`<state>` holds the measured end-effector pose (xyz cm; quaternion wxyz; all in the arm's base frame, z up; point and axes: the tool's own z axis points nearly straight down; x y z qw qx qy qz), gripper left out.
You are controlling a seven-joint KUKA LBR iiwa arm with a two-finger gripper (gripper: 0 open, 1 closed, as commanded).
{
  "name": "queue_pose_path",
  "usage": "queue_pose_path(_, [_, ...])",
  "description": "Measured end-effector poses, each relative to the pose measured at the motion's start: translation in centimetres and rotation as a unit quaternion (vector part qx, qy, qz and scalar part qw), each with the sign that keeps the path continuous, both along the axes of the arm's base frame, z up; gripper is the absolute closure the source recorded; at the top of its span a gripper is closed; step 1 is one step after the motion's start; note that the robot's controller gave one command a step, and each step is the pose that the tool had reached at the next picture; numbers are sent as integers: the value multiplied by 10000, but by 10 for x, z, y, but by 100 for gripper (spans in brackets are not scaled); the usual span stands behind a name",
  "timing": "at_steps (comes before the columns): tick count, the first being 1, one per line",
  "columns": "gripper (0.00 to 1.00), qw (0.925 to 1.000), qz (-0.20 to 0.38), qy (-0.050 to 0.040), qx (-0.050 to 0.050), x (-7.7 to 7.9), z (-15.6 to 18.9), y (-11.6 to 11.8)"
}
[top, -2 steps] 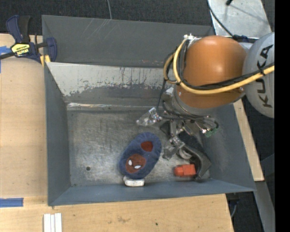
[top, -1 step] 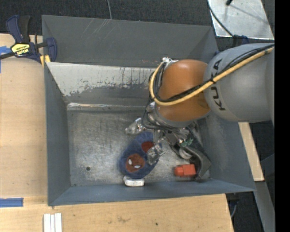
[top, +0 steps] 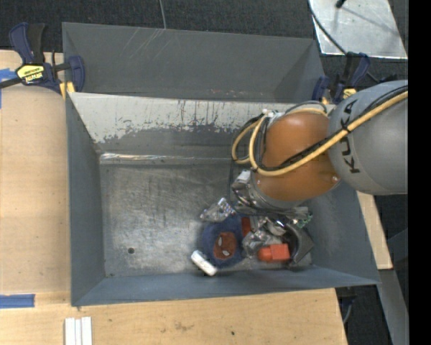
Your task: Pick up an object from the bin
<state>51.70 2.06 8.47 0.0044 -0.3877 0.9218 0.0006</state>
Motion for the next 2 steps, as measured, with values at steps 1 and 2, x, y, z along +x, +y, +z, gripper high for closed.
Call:
queue_pose_path(1, [100,10000,7,-20,3,1,3,1])
queue_pose_path(2, [100,9942,1074,-26,-25,40,159,9])
